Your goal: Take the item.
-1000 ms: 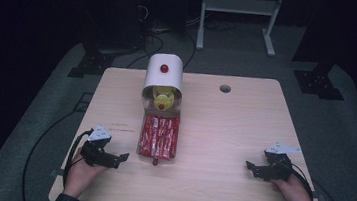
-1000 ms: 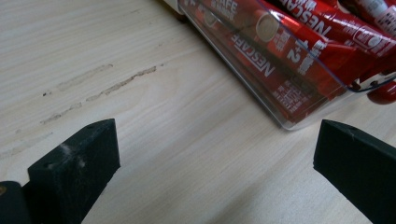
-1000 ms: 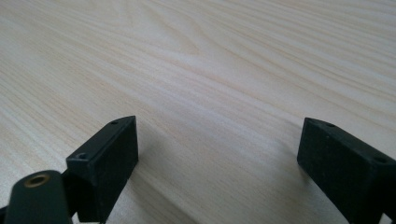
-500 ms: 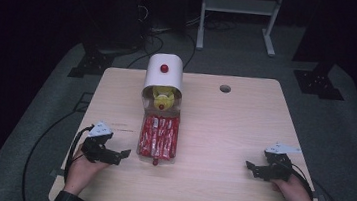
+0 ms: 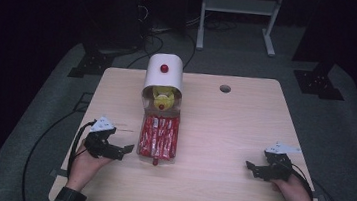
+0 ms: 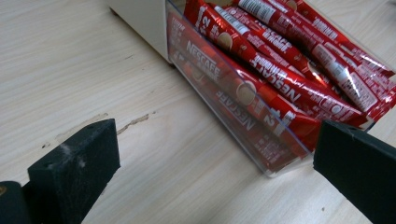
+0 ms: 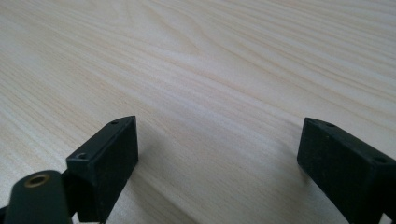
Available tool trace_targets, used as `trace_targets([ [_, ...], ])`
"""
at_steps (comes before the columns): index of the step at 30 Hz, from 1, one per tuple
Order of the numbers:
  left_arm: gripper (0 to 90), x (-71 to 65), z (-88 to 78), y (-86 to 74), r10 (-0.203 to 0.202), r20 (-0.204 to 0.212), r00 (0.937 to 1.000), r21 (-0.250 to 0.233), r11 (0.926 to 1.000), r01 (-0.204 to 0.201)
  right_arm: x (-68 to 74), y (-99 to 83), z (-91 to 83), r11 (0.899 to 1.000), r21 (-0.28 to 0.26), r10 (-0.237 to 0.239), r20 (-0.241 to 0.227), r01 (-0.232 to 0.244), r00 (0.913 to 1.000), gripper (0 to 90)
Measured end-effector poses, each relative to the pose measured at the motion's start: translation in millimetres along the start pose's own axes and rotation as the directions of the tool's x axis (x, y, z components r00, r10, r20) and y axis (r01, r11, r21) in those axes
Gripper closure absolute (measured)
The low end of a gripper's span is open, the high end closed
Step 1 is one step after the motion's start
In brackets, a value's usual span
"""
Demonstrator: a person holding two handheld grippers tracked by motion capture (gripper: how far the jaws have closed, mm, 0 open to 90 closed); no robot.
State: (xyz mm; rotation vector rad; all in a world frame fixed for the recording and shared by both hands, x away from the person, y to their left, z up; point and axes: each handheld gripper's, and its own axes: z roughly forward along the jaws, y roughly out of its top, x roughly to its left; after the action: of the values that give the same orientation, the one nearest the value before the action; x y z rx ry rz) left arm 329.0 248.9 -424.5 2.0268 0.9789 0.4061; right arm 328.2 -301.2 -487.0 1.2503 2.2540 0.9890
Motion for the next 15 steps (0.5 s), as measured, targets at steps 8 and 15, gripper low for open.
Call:
trace_targets([
  [8,0.0,-2.0,1.3,9.8,0.009,0.002,1.0000,-0.008,0.9999,-0.009,0.0,0.0,0.0,1.000,0.000,-0.001,0.000,0.001,1.0000,11.3],
  [15,0.0,-3.7,3.5,14.7,0.004,0.005,1.0000,-0.019,0.9998,-0.004,0.0,0.0,0.0,1.000,0.000,0.000,0.000,0.000,1.0000,11.3],
])
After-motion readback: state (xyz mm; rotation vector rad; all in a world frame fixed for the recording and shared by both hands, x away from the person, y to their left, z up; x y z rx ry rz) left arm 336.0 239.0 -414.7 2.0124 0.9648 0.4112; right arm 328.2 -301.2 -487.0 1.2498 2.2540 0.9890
